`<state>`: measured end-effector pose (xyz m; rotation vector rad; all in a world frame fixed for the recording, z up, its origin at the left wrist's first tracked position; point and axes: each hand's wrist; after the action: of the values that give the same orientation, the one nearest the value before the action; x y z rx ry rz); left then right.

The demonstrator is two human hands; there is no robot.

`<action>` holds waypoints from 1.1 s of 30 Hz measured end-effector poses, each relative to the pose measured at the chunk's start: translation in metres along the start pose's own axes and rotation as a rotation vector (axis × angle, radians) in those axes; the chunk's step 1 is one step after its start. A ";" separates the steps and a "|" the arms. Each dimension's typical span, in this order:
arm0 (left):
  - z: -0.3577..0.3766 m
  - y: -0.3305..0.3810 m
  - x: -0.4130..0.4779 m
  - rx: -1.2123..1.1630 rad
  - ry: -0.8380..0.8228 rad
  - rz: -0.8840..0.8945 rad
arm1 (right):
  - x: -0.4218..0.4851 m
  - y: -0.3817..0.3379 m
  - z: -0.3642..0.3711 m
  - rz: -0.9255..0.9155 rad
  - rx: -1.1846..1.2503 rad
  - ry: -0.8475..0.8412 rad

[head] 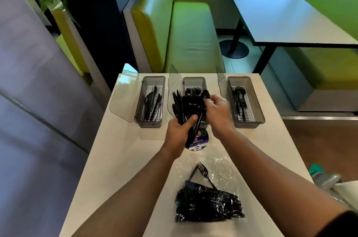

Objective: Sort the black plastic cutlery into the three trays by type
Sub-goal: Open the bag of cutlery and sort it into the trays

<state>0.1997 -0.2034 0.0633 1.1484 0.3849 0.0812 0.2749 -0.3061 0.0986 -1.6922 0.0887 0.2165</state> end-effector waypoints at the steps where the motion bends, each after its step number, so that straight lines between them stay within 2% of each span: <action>1: 0.004 -0.001 0.001 -0.010 0.005 -0.006 | 0.003 -0.001 -0.005 0.000 0.030 0.010; 6: 0.017 -0.005 0.005 -0.082 0.023 -0.044 | 0.022 -0.013 -0.030 0.081 0.354 0.122; 9: 0.017 -0.006 0.006 -0.083 0.011 -0.053 | 0.032 -0.012 -0.041 0.095 0.296 0.155; 12: 0.018 -0.006 0.007 -0.077 -0.005 -0.057 | 0.030 -0.008 -0.040 0.118 0.222 0.024; 16: 0.023 -0.003 0.008 -0.092 -0.041 -0.057 | 0.016 -0.008 -0.035 0.185 0.264 -0.166; 18: 0.026 0.000 0.009 -0.097 -0.051 -0.043 | 0.009 -0.011 -0.033 0.232 0.299 -0.195; 28: 0.031 -0.001 0.015 -0.043 -0.099 -0.048 | 0.036 -0.001 -0.044 0.184 0.255 -0.075; 33: 0.033 -0.005 0.019 -0.032 -0.080 -0.070 | 0.056 -0.006 -0.060 0.181 0.336 -0.034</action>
<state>0.2276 -0.2292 0.0653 1.1017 0.3508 -0.0193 0.3369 -0.3613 0.1012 -1.3462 0.2404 0.3454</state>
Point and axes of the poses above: each hand's wrist, its own x-axis towards the middle knuckle, its own z-axis out of the palm, y = z × x, and after that the axes turned 3 degrees about -x, right-handed
